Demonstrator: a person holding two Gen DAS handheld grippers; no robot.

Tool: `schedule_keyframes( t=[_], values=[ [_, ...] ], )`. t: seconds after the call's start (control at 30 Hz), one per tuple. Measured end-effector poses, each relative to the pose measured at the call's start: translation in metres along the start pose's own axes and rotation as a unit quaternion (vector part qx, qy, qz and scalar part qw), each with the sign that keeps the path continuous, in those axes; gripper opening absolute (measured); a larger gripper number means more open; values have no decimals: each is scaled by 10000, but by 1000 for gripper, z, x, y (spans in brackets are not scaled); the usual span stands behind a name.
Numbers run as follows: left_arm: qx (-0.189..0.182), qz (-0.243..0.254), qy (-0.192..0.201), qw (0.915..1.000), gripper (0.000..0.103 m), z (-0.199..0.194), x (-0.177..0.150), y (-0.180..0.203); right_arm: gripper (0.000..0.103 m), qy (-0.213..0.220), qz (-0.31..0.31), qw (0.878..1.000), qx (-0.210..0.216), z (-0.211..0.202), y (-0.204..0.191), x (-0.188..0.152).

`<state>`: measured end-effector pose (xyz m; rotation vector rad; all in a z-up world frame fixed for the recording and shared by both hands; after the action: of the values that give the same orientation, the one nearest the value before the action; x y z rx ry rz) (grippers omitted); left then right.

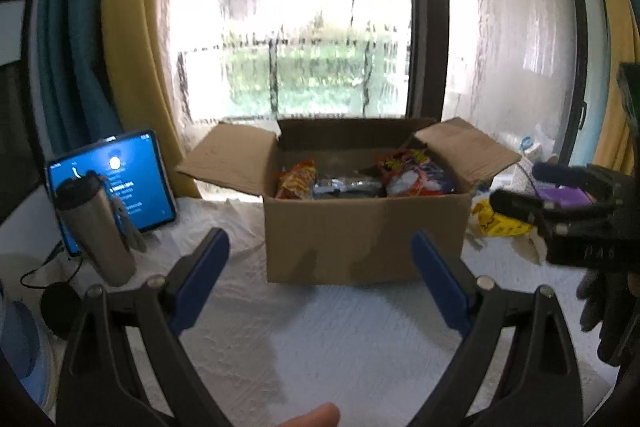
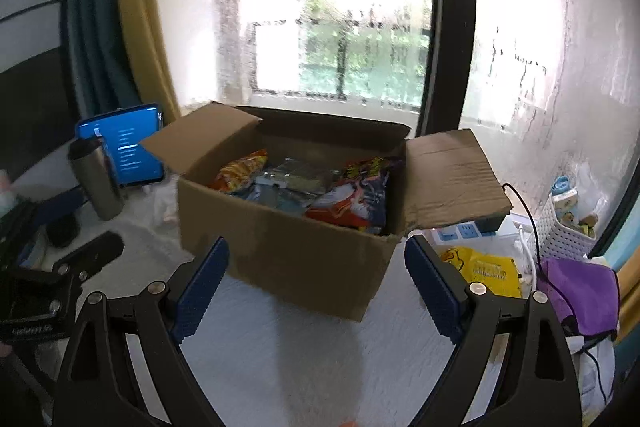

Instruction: Organize snacks

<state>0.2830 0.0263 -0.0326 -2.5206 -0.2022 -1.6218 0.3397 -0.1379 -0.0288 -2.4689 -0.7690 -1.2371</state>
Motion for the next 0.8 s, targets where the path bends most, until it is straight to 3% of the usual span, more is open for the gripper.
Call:
schedule_keyframes(
  t=[0.23, 0.33, 0.8],
  values=[
    [-52, -223, 229, 9995, 94, -38, 1, 2, 91, 262, -231, 9994, -54, -38, -13, -9],
    [42, -134, 374, 9992, 94, -51, 1, 4, 91, 410, -208, 9989, -61, -53, -14, -14],
    [-162, 7, 969, 9952, 94, -118, -12, 24, 91, 878, -45, 9957, -288, -117, -21, -50]
  ],
)
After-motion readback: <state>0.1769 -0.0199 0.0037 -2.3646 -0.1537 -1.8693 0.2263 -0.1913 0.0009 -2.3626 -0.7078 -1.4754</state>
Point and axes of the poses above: each gripper's, at about its wrist camera, not at the fingertips, and z roughly the way its jaws point, y to its right, x to its top, the point moved 9 cm from there along z, roughly the way its jaws point, and after that the axes turned 11 degrees about x, right-handed, at the moved point
